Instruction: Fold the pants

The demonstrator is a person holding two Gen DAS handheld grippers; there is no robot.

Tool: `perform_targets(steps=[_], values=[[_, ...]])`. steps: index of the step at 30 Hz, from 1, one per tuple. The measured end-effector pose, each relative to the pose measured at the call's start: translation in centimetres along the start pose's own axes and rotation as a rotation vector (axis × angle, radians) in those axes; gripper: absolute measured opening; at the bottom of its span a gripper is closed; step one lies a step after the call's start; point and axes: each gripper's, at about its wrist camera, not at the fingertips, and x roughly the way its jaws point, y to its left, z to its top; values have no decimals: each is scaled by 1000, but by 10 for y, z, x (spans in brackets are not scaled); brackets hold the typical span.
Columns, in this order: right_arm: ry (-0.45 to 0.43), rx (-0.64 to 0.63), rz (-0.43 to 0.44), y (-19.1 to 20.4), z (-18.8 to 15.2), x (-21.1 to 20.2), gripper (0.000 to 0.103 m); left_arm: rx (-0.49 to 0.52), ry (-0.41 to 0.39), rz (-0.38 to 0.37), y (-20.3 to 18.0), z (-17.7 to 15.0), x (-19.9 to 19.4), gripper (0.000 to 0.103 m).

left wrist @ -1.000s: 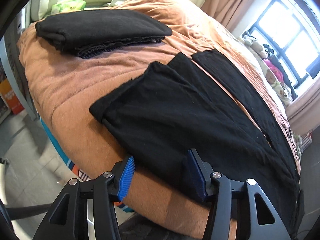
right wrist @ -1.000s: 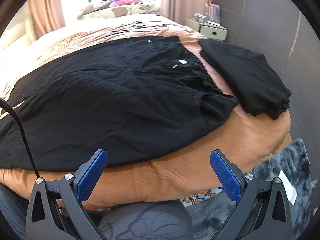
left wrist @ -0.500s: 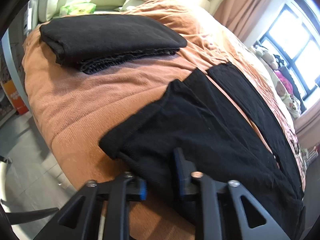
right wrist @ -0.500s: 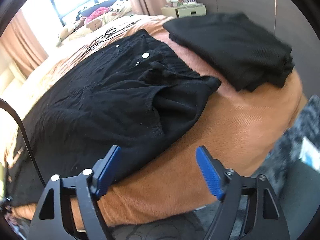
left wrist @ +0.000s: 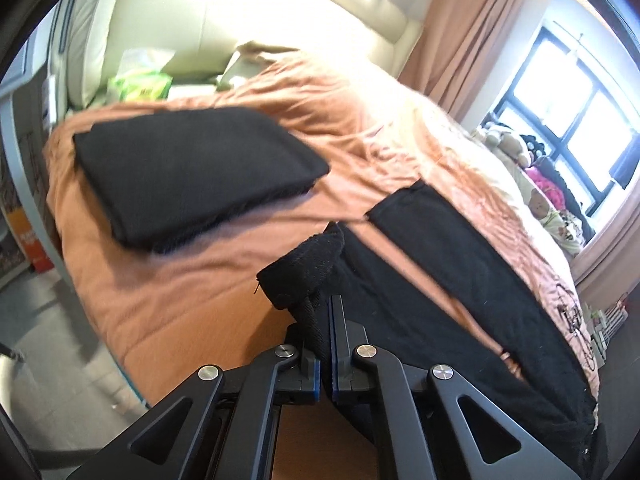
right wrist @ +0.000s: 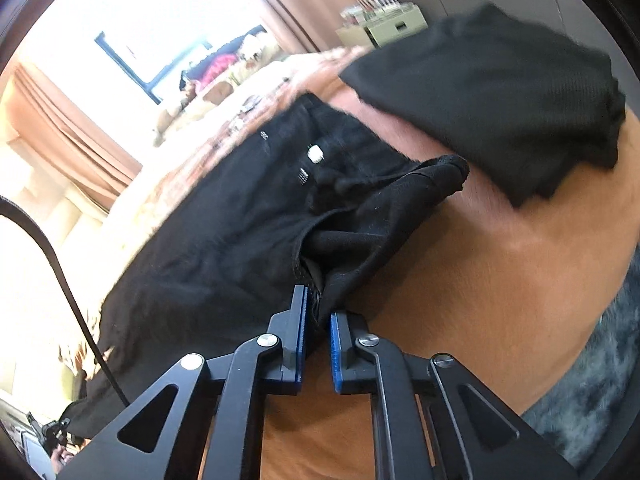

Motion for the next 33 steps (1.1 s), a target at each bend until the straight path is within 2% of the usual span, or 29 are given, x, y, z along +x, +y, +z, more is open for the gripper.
perform_targets(steps=[6, 12, 21, 33], values=[[-89, -19, 62, 13, 24, -34, 5, 29, -62, -35, -26, 37, -10, 3], [-135, -33, 98, 16, 43, -43, 5, 72, -104, -71, -55, 72, -14, 2], [-187, -75, 106, 42, 41, -5, 4, 104, -111, -88, -93, 108, 12, 2], [-210, -53, 98, 62, 62, 39, 3, 114, -99, -90, -133, 136, 66, 2]])
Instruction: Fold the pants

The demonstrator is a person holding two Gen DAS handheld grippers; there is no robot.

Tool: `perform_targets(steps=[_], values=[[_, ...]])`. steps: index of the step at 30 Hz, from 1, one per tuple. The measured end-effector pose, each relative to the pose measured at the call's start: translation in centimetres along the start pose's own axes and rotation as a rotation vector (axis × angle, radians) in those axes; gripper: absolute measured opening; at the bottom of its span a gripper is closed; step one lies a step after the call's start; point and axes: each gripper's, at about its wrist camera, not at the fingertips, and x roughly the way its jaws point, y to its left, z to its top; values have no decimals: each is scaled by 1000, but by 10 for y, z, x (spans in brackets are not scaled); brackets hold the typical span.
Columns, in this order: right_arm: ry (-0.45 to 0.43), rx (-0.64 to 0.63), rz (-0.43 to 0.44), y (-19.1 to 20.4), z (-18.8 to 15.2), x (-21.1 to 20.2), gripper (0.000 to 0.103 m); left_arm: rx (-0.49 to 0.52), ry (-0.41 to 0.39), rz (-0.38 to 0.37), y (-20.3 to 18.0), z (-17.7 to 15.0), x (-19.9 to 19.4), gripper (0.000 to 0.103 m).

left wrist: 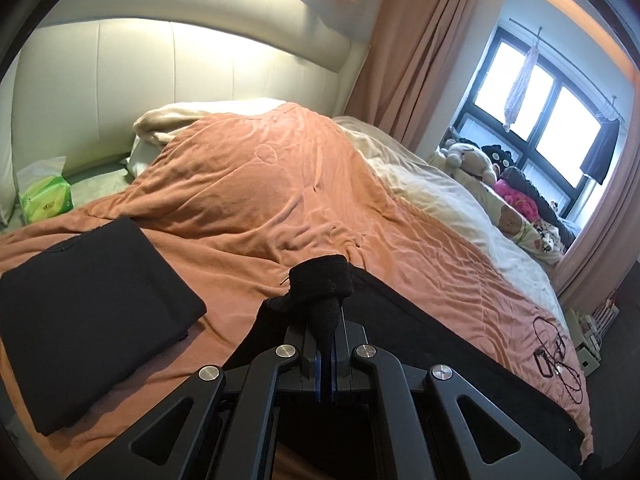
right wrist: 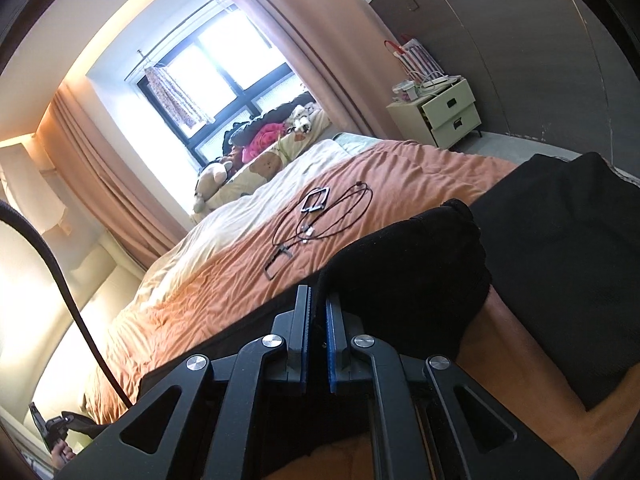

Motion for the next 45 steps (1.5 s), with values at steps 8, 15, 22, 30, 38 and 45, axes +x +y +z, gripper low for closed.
perform_targets(steps=[8, 15, 22, 30, 38, 45], values=[[10, 33, -17, 8, 11, 42, 2, 18, 25, 1, -23, 14, 43, 2], [3, 46, -34, 26, 31, 78, 2, 37, 45, 20, -48, 28, 88, 2], [8, 52, -88, 37, 38, 130, 2, 68, 89, 58, -71, 32, 149, 2], [62, 29, -153, 52, 39, 195, 2, 56, 173, 114, -77, 24, 226, 2], [95, 36, -200, 59, 43, 231, 2, 66, 225, 145, -87, 16, 284, 2], [108, 34, -246, 63, 47, 251, 2, 89, 262, 163, -99, 12, 321, 2]])
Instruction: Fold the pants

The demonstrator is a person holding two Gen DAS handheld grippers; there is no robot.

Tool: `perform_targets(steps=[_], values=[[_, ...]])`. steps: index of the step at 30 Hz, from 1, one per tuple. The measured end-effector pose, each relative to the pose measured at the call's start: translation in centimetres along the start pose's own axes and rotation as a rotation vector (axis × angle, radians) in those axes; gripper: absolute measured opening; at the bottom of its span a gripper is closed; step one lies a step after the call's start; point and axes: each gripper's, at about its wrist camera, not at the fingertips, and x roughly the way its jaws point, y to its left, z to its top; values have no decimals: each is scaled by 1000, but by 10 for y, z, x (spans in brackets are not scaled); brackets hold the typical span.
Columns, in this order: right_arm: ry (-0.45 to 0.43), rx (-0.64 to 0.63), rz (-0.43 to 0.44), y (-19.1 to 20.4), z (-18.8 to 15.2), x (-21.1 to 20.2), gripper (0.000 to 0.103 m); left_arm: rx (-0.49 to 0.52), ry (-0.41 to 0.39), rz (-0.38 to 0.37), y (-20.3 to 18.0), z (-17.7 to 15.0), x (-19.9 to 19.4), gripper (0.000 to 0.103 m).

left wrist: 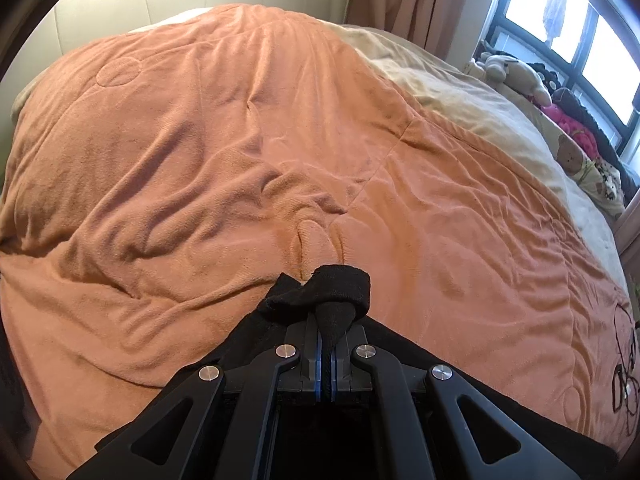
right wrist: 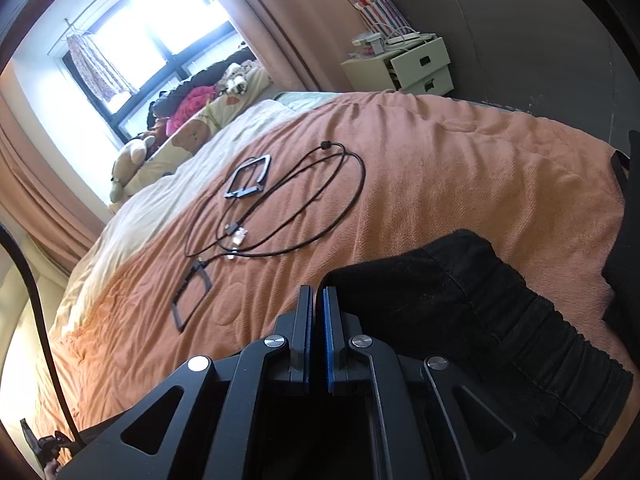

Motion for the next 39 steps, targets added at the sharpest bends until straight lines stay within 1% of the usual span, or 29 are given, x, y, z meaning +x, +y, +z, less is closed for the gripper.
perform_targets(steps=[5, 6, 7, 9, 10, 11, 13, 14, 15, 16, 17, 18, 19, 22, 23, 24, 25, 26, 27, 28, 29, 31, 34, 37, 39], values=[[4, -16, -30, 7, 2, 11, 1, 5, 28, 19, -6, 1, 20, 3], [2, -21, -35, 9, 3, 14, 1, 1, 40, 20, -5, 1, 24, 6], [-7, -27, -46, 11, 3, 15, 0, -1, 46, 16, -5, 2, 26, 6], [-45, -22, -89, 12, 9, 15, 0, 0, 63, 3, -4, 3, 27, 13], [-40, -3, -111, 9, 13, 15, 0, 10, 67, -5, -5, 3, 24, 15], [-22, 16, -114, 6, 15, 16, 0, 23, 70, -4, -6, 4, 21, 18], [30, 35, -55, 4, 16, 15, 0, 46, 71, -3, -6, 4, 14, 22], [45, 15, -47, 6, 13, 11, 3, 55, 72, -12, -5, 5, 9, 28], [49, -11, -51, 9, 11, 6, 7, 60, 72, -22, -2, 5, 4, 30], [50, -30, -48, 9, 9, 1, 18, 60, 74, -28, -1, 5, 2, 31], [51, -44, -41, 7, 7, -6, 35, 62, 80, -36, 2, 6, -2, 34], [52, -56, -39, 7, 4, -13, 45, 64, 88, -42, 4, 7, -4, 36], [47, -68, -37, 7, 1, -23, 58, 68, 98, -52, 6, 7, -8, 37], [62, -106, -16, 3, -5, -46, 59, 74, 118, -67, 11, 6, -19, 41], [71, -113, -8, 1, -7, -52, 59, 79, 127, -81, 12, 6, -23, 53], [79, -124, 4, -2, -10, -62, 59, 80, 133, -102, 13, 5, -26, 74], [82, -132, 7, -5, -10, -67, 59, 85, 134, -115, 13, 4, -31, 86], [88, -146, 10, -6, -11, -73, 59, 99, 108, -94, 13, 2, -39, 101], [92, -165, 19, -8, -16, -83, 59, 113, 82, -78, 14, 2, -48, 103], [97, -173, 23, -10, -18, -89, 59, 121, 67, -81, 16, 2, -54, 103], [105, -181, 27, -11, -20, -94, 59, 115, 72, -94, 20, 0, -58, 103], [125, -197, 31, -15, -26, -108, 59, 105, 79, -98, 28, -3, -66, 103], [118, -210, 26, -21, -31, -129, 59, 123, 54, -84, 39, -9, -80, 102], [121, -208, 25, -30, -37, -143, 59, 123, 53, -84, 53, -18, -92, 102], [123, -199, 25, -33, -40, -148, 59, 123, 50, -84, 63, -26, -101, 98]])
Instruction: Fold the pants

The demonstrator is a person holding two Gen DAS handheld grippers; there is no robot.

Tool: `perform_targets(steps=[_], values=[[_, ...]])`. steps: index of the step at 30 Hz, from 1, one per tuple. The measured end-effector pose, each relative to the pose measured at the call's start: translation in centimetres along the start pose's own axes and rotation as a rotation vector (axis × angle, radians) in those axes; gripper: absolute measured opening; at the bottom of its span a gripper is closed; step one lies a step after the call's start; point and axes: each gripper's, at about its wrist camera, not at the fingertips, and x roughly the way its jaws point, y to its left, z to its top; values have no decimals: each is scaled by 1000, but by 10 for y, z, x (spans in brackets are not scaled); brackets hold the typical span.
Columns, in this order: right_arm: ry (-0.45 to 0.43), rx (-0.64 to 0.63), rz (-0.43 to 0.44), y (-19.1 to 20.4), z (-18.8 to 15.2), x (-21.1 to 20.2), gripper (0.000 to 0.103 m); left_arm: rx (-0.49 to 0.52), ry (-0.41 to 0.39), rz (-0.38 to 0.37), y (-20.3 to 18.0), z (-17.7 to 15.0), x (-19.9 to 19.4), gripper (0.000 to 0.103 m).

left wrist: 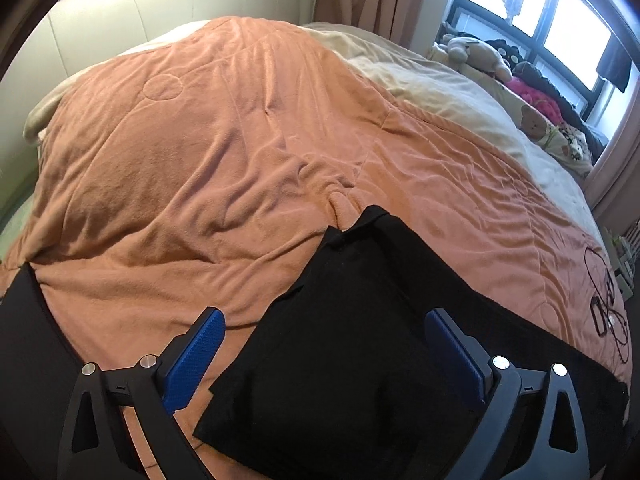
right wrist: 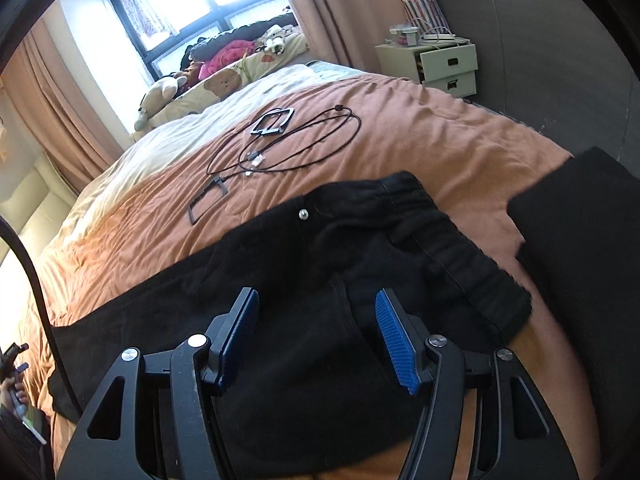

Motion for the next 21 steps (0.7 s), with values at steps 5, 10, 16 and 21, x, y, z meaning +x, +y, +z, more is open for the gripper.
perform_targets(steps=[5, 10, 16, 21], values=[[5, 27, 12, -13, -17, -17, 59, -12, 16, -10, 20, -25, -15, 86], [25, 46, 15, -21, -35, -29, 59, -55, 38, -30, 38, -52, -19, 73], [46, 60, -2, -28, -52, -36, 59, -130, 92, -56, 57, -80, -5, 54], [68, 70, -17, -29, -61, -35, 59, -168, 130, -61, 66, -96, 13, 43]])
